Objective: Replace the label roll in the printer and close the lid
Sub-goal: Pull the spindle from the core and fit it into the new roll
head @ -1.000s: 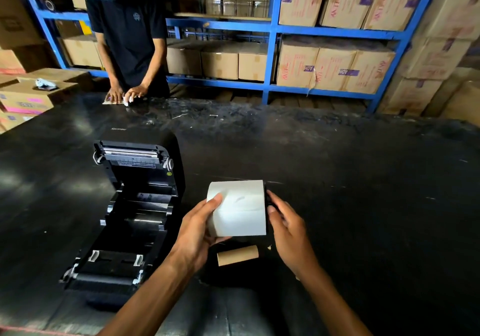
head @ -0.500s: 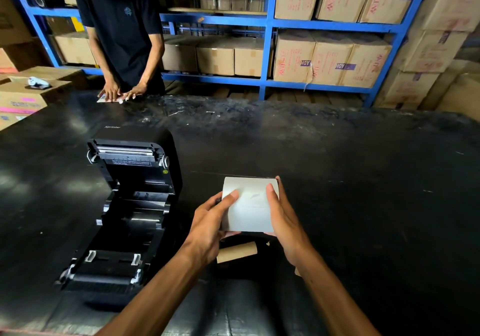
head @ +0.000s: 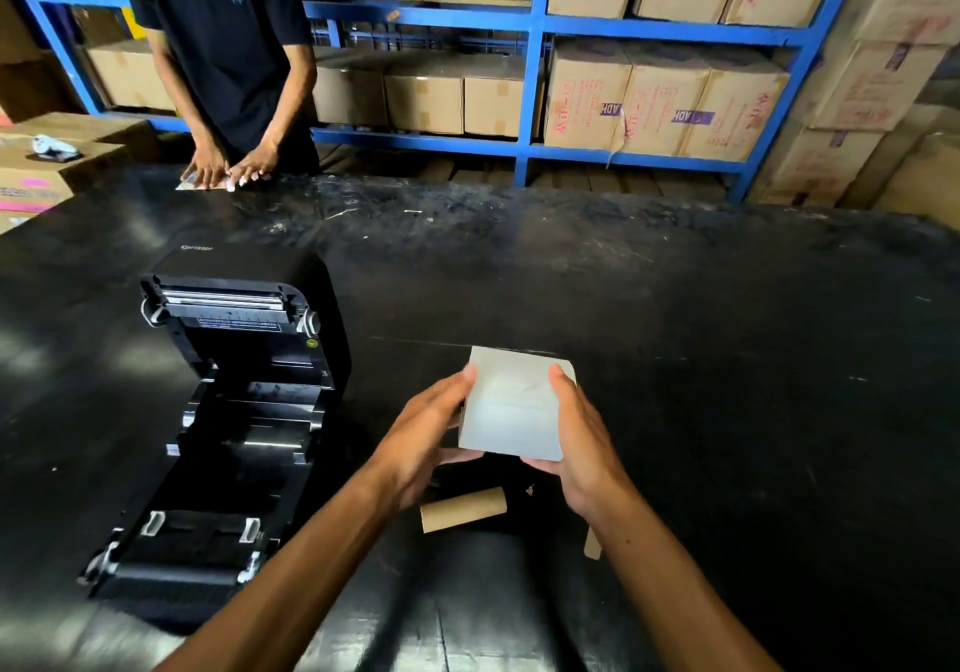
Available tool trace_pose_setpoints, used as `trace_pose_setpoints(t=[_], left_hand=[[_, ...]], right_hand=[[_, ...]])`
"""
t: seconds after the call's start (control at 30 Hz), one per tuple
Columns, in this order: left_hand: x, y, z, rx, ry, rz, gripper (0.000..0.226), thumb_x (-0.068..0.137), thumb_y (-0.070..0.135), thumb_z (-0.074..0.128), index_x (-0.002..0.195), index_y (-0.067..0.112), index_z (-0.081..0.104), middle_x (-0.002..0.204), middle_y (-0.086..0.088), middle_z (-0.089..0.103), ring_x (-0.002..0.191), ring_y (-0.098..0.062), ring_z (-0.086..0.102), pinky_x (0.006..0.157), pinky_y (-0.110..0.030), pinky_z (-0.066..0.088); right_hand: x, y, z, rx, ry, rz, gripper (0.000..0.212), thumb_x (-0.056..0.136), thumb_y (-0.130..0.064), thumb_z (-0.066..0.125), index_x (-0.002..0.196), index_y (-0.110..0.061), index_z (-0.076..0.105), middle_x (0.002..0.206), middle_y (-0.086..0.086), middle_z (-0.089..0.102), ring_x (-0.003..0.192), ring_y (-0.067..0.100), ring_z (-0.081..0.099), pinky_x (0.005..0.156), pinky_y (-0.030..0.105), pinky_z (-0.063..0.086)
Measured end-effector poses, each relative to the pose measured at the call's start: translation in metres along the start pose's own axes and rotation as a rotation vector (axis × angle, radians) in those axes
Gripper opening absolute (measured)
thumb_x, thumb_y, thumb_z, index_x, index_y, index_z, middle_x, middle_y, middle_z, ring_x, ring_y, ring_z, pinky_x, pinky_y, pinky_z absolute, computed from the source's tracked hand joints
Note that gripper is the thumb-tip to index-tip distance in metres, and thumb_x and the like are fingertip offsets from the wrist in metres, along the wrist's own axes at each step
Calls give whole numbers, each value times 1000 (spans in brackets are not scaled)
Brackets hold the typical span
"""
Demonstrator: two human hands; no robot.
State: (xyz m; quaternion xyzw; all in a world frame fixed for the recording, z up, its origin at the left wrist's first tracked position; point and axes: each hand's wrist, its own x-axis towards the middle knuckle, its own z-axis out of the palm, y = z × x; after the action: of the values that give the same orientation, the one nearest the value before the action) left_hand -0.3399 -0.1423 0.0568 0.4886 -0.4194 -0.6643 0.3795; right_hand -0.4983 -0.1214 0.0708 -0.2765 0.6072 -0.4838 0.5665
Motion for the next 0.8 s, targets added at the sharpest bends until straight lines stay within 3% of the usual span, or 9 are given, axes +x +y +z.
trace_pose_setpoints(t=[0.1,0.17,0.23,0.4,0.5,0.53,0.6,0.7,0.8], left_hand=[[19,-16,-17,36,87,-24,48,92,52,44,128,23,57,126,-6,62,117,-20,58,84,-38,52],[30,-38,-32,461,219,54,34,93,30,55,123,16,62,126,-13,65,111,-21,62,88,-31,50],[39,-62,-45,892,185,69,39,85,18,67,123,9,63,124,-14,66,110,-22,64,90,-24,46],[54,-80,-62,1440,21,85,45,79,30,70,121,14,62,124,-9,57,122,-26,50,95,-30,42],[61,-76,-63,1357,53,118,16,74,21,74,86,23,64,99,-5,63,102,-26,60,77,-29,44],[61,-74,-62,1273,94,113,21,72,17,75,72,28,57,86,-2,63,91,-25,63,70,-27,44],[57,-69,-61,1055,219,133,34,71,11,77,61,31,51,63,5,60,70,-16,62,56,-18,42],[40,-60,-51,690,352,256,19,76,4,75,71,22,71,46,15,62,50,6,54,51,-6,42],[23,-45,-38,549,409,391,15,82,10,71,95,14,77,72,19,72,66,15,59,68,-8,50]], right_hand=[[9,0,-6,24,1,20,31,90,-51,46,111,-31,56,106,-2,64,96,17,61,82,43,52],[14,1,-11,28,-8,26,30,90,-51,47,110,-32,57,110,-1,64,101,19,61,86,46,52],[16,0,-15,28,-8,36,27,89,-52,47,106,-34,57,112,-2,63,103,20,60,89,48,51],[20,6,-17,22,-22,53,34,89,-53,45,114,-32,56,116,-2,64,107,21,59,89,48,51],[19,14,-17,21,-25,65,34,90,-52,45,114,-32,58,113,-3,66,103,18,61,87,47,52],[19,17,-17,19,-29,70,31,90,-52,45,111,-33,58,111,-4,66,102,18,61,87,47,52],[19,21,-17,25,-36,78,27,90,-51,45,106,-34,59,108,-4,66,99,17,61,87,47,52],[20,26,-15,24,-51,60,35,90,-51,45,117,-32,57,112,-3,66,102,18,62,87,46,52],[20,27,-8,15,-54,21,60,80,-63,48,135,-39,40,133,-4,55,116,19,55,82,45,55]])
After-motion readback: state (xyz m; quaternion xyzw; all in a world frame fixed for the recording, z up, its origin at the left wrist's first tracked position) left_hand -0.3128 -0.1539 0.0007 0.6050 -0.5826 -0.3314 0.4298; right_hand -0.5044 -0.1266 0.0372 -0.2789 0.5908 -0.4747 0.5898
